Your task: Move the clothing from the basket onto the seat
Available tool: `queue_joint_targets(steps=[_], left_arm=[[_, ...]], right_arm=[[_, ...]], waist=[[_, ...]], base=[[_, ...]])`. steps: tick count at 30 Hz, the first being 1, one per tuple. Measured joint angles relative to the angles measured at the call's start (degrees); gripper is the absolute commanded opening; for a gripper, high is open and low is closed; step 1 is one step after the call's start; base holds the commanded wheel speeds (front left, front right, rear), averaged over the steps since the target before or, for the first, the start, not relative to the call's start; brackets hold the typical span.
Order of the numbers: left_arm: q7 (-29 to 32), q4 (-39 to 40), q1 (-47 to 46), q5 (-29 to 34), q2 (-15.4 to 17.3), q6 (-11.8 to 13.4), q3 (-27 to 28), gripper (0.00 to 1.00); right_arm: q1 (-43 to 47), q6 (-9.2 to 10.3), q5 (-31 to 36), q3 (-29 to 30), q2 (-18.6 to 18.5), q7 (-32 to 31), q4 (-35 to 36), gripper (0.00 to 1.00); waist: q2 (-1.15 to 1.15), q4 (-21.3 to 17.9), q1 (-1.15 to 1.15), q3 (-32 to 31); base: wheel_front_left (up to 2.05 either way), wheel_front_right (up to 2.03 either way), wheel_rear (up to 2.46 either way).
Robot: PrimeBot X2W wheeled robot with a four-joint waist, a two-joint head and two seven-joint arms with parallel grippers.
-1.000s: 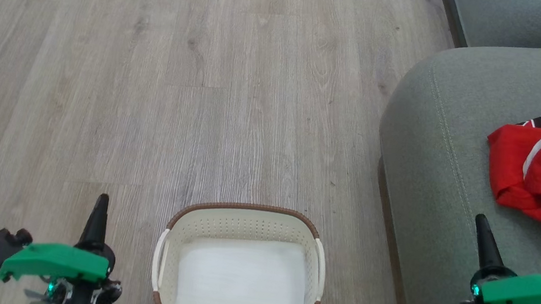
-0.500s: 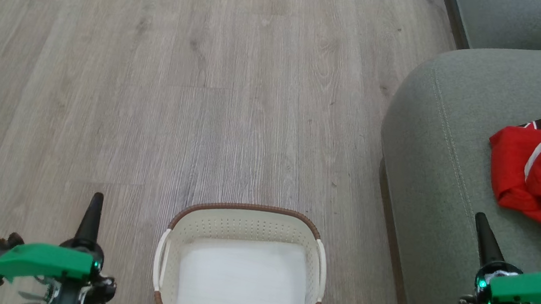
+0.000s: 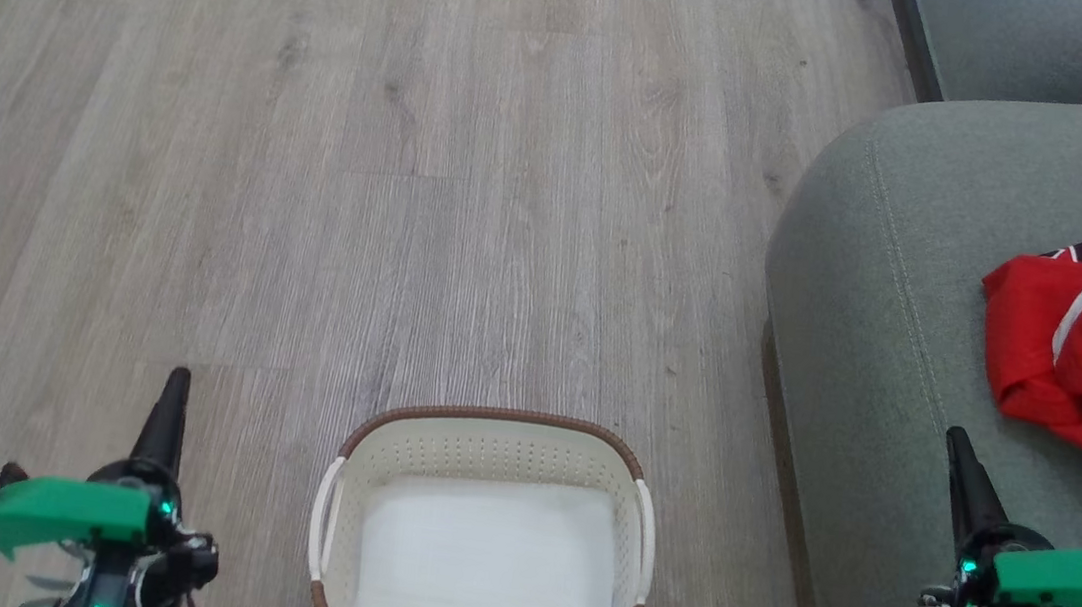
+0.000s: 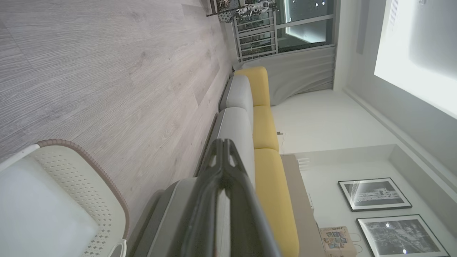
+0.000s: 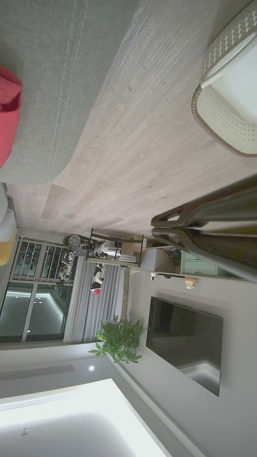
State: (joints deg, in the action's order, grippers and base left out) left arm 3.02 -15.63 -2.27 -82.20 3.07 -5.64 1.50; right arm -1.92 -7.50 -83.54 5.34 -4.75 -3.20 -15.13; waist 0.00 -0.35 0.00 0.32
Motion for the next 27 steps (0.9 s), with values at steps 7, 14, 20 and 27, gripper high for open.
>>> queue_joint_targets(steps=[7,14,20,27], left_arm=[[1.22,0.0,-0.04,-4.39,-0.02,-0.91,1.1,0.0],[2.05,0.0,-0.37,-8.14,-0.04,-1.01,1.56,0.0],[2.81,0.0,-1.04,-10.32,-0.08,-1.47,2.52,0.0],[2.93,0.0,-1.04,-10.32,-0.13,-1.47,2.55,0.0]], right_arm=[[-0.43,0.0,-3.69,0.74,0.84,-0.94,-0.22,0.0],[-1.23,0.0,-6.86,1.56,1.11,-1.96,-0.44,0.0],[-1.23,0.0,-8.78,1.78,1.58,-2.63,-0.71,0.0],[-1.23,0.0,-8.78,1.83,1.64,-2.69,-0.73,0.0]], waist=[[0.0,0.16,0.0,-0.06],[0.0,0.3,0.0,-0.12],[0.0,0.36,0.0,-0.14],[0.0,0.36,0.0,-0.14]], base=[[0.0,0.0,0.0],[0.0,0.0,0.0],[0.0,0.0,0.0],[0.0,0.0,0.0]])
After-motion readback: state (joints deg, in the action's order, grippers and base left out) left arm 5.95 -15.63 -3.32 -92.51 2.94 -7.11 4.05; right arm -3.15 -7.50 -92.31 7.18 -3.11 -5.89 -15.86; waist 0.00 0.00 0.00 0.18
